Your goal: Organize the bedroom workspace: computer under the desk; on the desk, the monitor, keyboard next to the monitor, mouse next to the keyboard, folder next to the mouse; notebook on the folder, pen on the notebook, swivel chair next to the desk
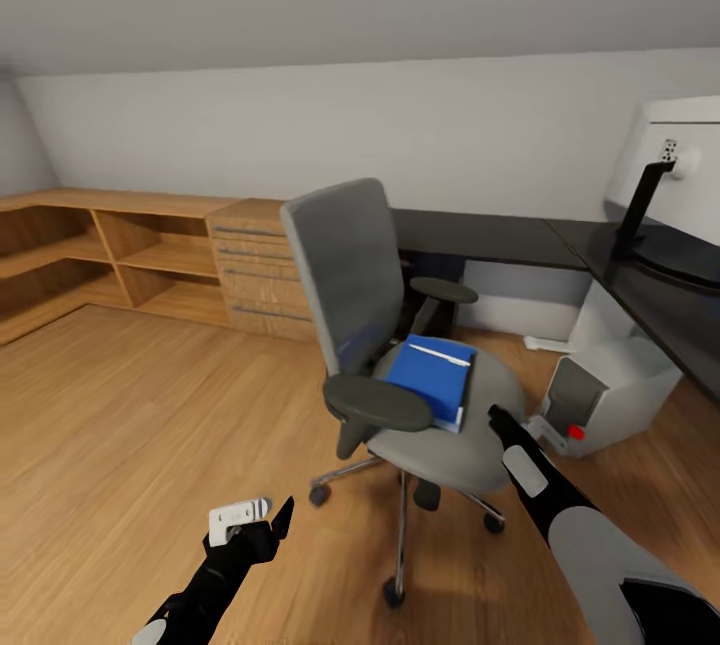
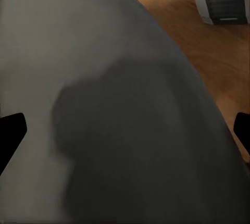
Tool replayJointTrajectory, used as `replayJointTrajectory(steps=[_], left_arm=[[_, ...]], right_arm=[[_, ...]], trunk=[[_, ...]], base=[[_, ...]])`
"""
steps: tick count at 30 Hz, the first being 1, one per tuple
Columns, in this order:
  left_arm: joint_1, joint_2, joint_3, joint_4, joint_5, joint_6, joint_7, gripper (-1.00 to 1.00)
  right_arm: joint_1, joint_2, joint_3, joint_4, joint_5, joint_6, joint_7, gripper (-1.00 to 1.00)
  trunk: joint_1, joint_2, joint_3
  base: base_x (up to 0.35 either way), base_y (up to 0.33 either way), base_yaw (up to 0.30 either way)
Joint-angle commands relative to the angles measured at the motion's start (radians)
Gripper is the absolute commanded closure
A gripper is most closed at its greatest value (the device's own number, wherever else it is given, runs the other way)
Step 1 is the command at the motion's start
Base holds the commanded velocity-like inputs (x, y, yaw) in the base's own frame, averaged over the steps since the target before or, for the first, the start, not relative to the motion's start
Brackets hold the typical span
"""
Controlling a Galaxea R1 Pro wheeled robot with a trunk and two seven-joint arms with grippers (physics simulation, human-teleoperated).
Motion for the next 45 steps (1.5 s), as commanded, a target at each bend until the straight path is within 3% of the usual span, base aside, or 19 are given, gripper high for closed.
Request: replayJointTrajectory(steps=[1, 14, 19, 26, 45], left_arm=[[-0.002, 0.001, -0.003, -0.001, 0.005, 0.002, 0.008, -1.00], [-0.002, 0.000, -0.004, -0.001, 0.005, 0.003, 0.011, -1.00], [-0.002, -0.001, -0.006, -0.001, 0.003, 0.004, 0.051, -1.00], [-0.002, -0.003, -0.006, -0.001, 0.003, 0.004, 0.057, -1.00], [-0.002, -0.005, -0.007, -0.001, 0.004, 0.005, 0.058, -1.00]], right_arm=[[0.000, 0.000, 0.006, 0.005, -0.025, -0.004, -0.001, -1.00], [0.000, 0.000, 0.007, 0.003, -0.025, -0.005, 0.001, -1.00], [0.000, 0.000, 0.007, 0.002, -0.025, -0.005, 0.001, -1.00], [0.000, 0.000, 0.007, 0.000, -0.025, -0.005, 0.000, -1.00], [0.000, 0.001, 0.007, -0.007, -0.027, -0.001, -0.004, -1.00]], trunk=[[0.000, 0.000, -0.002], [0.000, 0.000, -0.013], [0.000, 0.000, -0.018], [0.000, 0.000, -0.023], [0.000, 0.000, -0.024]], base=[[0.000, 0.000, 0.183], [0.000, 0.000, 0.206], [0.000, 0.000, 0.225], [0.000, 0.000, 0.210], [0.000, 0.000, 0.011]])
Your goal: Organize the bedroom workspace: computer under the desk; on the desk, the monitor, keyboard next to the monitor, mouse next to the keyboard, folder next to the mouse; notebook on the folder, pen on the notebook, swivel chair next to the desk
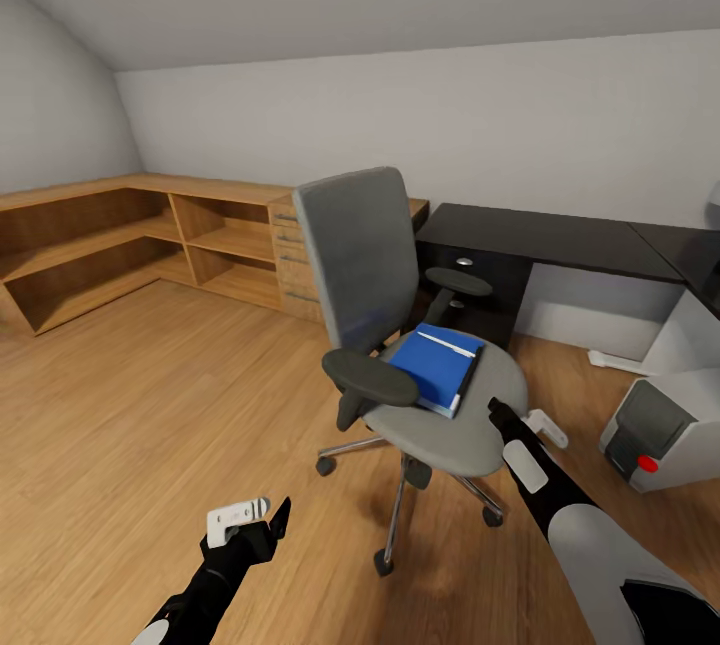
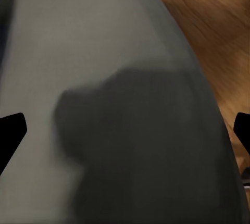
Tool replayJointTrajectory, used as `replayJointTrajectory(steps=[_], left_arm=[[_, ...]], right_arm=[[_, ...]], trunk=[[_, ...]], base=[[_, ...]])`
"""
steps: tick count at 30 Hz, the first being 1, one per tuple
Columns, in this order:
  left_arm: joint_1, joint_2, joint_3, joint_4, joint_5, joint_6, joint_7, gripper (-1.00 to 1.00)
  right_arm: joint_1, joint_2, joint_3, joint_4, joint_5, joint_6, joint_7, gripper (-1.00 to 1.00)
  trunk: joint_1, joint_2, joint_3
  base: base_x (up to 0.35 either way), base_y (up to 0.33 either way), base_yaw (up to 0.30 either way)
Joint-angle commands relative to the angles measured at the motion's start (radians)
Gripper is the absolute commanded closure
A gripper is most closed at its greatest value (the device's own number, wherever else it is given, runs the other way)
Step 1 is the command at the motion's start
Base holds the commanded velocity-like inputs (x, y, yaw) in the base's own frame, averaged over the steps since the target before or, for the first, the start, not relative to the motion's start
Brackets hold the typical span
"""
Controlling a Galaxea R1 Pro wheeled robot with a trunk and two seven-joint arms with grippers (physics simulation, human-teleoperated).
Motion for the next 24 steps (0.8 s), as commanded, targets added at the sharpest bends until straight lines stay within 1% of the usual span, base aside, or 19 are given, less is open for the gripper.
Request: replayJointTrajectory(steps=[1, 5, 6, 7, 8, 10, 14, 18, 20, 21, 22, 23, 24], left_arm=[[-0.001, 0.001, -0.003, -0.002, 0.003, 0.002, 0.007, -1.00], [-0.001, 0.001, -0.003, -0.002, 0.004, 0.002, 0.007, -1.00], [-0.001, 0.001, -0.003, -0.002, 0.004, 0.002, 0.007, -1.00], [-0.001, 0.001, -0.003, -0.002, 0.004, 0.002, 0.007, -1.00], [-0.001, 0.001, -0.002, -0.002, 0.004, 0.002, 0.007, -1.00], [-0.001, 0.001, -0.002, -0.002, 0.005, 0.002, 0.007, -1.00], [-0.001, 0.001, -0.002, -0.002, 0.005, 0.002, 0.007, -1.00], [-0.001, 0.001, -0.002, -0.002, 0.005, 0.002, 0.007, -1.00], [-0.001, 0.001, -0.002, -0.002, 0.004, 0.002, 0.007, -1.00], [-0.001, 0.001, -0.002, -0.002, 0.004, 0.002, 0.007, -1.00], [-0.001, 0.001, -0.002, -0.002, 0.004, 0.002, 0.007, -1.00], [-0.001, 0.001, -0.002, -0.002, 0.003, 0.002, 0.007, -1.00], [-0.001, 0.001, -0.002, -0.002, 0.003, 0.002, 0.007, -1.00]], right_arm=[[0.000, -0.006, 0.000, 0.022, -0.019, -0.004, -0.002, -1.00], [0.000, -0.024, -0.013, 0.021, -0.027, -0.003, -0.002, -1.00], [0.000, -0.047, -0.023, 0.021, -0.066, 0.002, -0.002, -1.00], [0.000, -0.051, -0.024, 0.021, -0.077, 0.004, -0.002, -1.00], [0.000, -0.058, -0.026, 0.021, -0.098, 0.013, -0.002, -1.00], [0.000, -0.072, -0.028, 0.021, -0.137, 0.053, -0.001, -1.00], [0.001, -0.083, -0.028, 0.021, -0.152, 0.071, 0.000, -1.00], [0.001, -0.085, -0.028, 0.021, -0.156, 0.087, 0.001, -1.00], [0.001, -0.085, -0.029, 0.021, -0.164, 0.111, 0.001, -1.00], [0.001, -0.086, -0.029, 0.020, -0.176, 0.133, 0.001, -1.00], [0.001, -0.086, -0.030, 0.019, -0.193, 0.161, 0.002, -1.00], [0.001, -0.091, -0.030, 0.013, -0.236, 0.229, 0.011, -1.00], [0.001, -0.099, -0.030, 0.009, -0.258, 0.262, 0.023, -1.00]], trunk=[[0.000, 0.000, -0.001], [0.000, 0.000, -0.001], [0.000, 0.000, -0.001], [0.000, 0.000, -0.001], [0.000, 0.000, -0.001], [0.000, 0.000, -0.001], [0.000, 0.000, -0.001], [0.000, 0.000, -0.001], [0.000, 0.000, -0.001], [0.000, 0.000, -0.001], [0.000, 0.000, -0.001], [0.000, 0.000, -0.001], [0.000, 0.000, -0.001]], base=[[0.000, 0.000, 0.000], [0.000, 0.000, 0.000], [0.000, 0.000, 0.000], [0.000, 0.000, 0.000], [0.000, 0.000, 0.000], [0.000, 0.000, 0.000], [0.000, 0.000, 0.000], [0.000, 0.000, 0.000], [0.000, 0.000, 0.000], [0.000, 0.000, 0.000], [0.000, 0.000, 0.000], [0.000, 0.000, 0.000], [0.000, 0.000, 0.000]])
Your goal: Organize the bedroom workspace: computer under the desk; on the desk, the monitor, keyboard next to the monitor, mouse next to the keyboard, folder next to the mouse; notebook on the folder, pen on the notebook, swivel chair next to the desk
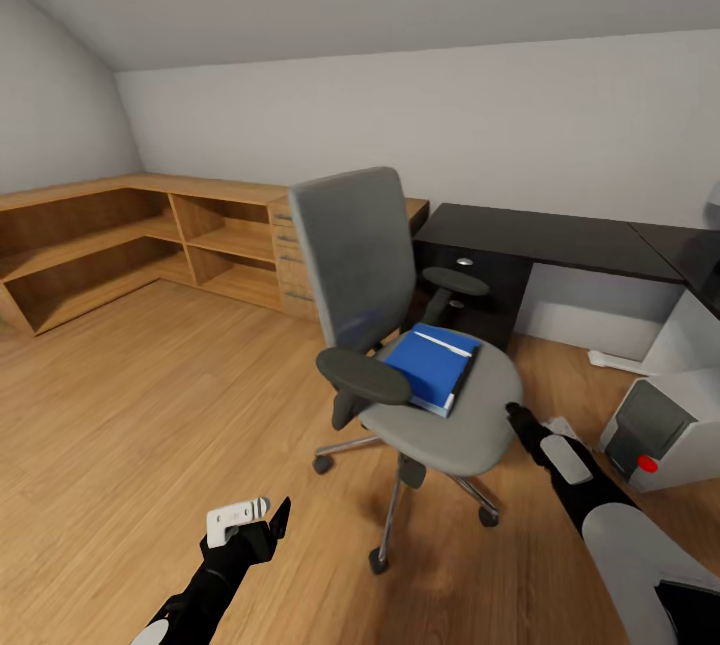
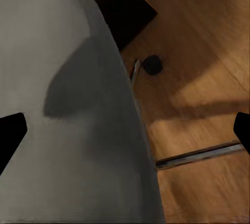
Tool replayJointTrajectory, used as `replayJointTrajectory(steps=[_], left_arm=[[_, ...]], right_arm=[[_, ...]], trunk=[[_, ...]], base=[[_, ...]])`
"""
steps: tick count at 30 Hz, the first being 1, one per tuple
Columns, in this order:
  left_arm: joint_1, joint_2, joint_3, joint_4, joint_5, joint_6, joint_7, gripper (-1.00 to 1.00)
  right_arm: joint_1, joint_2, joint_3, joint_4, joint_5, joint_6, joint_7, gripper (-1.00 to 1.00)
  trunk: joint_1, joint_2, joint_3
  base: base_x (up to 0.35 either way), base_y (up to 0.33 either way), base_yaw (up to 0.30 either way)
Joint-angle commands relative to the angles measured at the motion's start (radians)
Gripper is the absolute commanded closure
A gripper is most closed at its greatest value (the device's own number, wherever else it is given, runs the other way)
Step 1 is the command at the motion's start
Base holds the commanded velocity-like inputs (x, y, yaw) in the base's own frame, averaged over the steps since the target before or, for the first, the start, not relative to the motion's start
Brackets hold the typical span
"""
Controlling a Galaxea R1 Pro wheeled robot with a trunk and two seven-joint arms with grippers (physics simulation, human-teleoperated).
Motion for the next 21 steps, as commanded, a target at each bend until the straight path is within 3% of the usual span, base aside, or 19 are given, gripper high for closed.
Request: replayJointTrajectory(steps=[1, 6, 11, 21], left_arm=[[-0.001, 0.001, -0.002, -0.002, 0.004, 0.002, 0.007, -1.00], [-0.001, 0.001, -0.003, -0.002, 0.005, 0.003, 0.007, -1.00], [-0.001, 0.001, -0.003, -0.002, 0.004, 0.002, 0.007, -1.00], [-0.001, 0.002, -0.002, -0.002, 0.004, 0.003, 0.007, -1.00]], right_arm=[[0.001, -0.010, -0.001, 0.036, -0.031, 0.037, 0.010, -1.00], [0.001, -0.039, 0.000, 0.033, -0.103, 0.159, 0.079, -1.00], [0.001, -0.043, -0.001, 0.032, -0.114, 0.178, 0.091, -1.00], [0.001, -0.043, 0.000, 0.032, -0.115, 0.179, 0.093, -1.00]], trunk=[[0.000, 0.000, -0.001], [0.000, 0.000, -0.001], [0.000, 0.000, -0.001], [0.000, 0.000, -0.003]], base=[[0.000, 0.000, 0.000], [0.000, 0.000, 0.000], [0.000, 0.000, 0.041], [0.000, 0.000, 0.247]])
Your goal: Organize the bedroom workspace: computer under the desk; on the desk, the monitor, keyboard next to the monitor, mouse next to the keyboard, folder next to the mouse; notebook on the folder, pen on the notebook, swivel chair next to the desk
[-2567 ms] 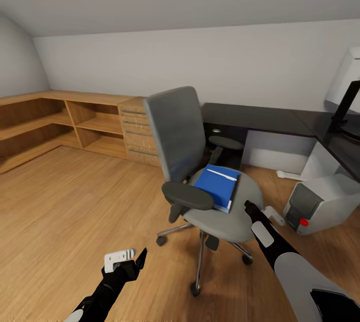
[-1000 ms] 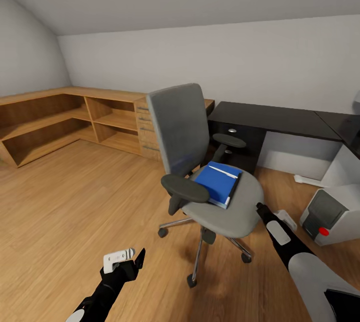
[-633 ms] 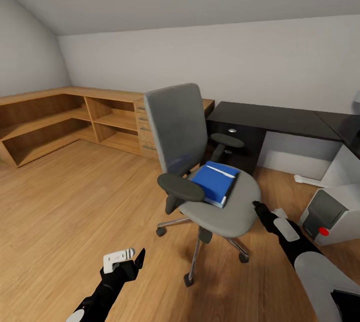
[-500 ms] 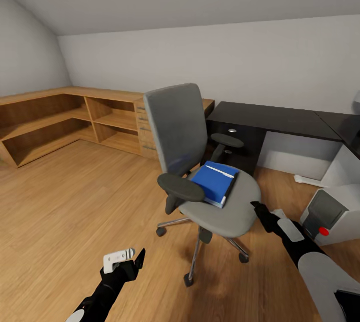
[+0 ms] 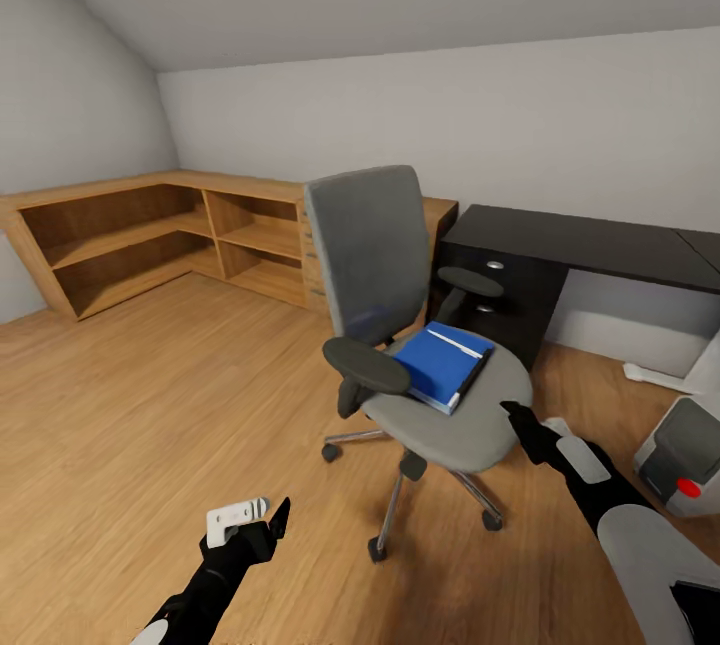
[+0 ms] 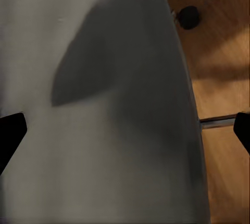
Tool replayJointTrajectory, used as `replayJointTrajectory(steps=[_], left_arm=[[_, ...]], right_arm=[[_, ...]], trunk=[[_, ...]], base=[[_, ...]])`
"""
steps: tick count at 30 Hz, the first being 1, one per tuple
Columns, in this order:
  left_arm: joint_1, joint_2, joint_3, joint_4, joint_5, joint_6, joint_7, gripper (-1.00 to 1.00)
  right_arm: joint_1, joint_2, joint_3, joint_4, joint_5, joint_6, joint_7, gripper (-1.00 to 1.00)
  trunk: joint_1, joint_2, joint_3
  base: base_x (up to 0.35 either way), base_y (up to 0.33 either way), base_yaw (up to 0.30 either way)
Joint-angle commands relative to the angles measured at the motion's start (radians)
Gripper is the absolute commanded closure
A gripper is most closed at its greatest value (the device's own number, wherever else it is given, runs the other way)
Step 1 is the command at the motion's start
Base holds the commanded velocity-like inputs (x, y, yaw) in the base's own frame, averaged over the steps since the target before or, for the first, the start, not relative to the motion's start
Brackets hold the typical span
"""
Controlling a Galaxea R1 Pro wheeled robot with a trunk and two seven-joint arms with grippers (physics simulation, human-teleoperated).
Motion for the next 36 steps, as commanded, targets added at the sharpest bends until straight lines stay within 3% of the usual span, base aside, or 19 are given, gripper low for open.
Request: replayJointTrajectory(steps=[1, 11, 36], left_arm=[[-0.002, 0.001, -0.003, -0.001, 0.004, 0.003, 0.008, -1.00], [-0.002, 0.001, -0.003, -0.001, 0.005, 0.003, 0.008, -1.00], [-0.002, -0.001, -0.006, -0.001, 0.005, 0.003, 0.008, -1.00]], right_arm=[[0.001, 0.001, 0.003, 0.024, -0.014, 0.006, -0.007, -1.00], [0.001, 0.002, 0.004, 0.024, -0.014, 0.006, 0.016, -1.00], [0.001, 0.002, 0.006, 0.022, -0.014, 0.006, 0.031, -1.00]], trunk=[[0.000, 0.000, -0.001], [0.000, 0.000, -0.005], [0.000, 0.000, -0.016]], base=[[0.000, 0.000, 0.261], [0.163, -0.069, 0.255], [0.001, 0.000, 0.221]])
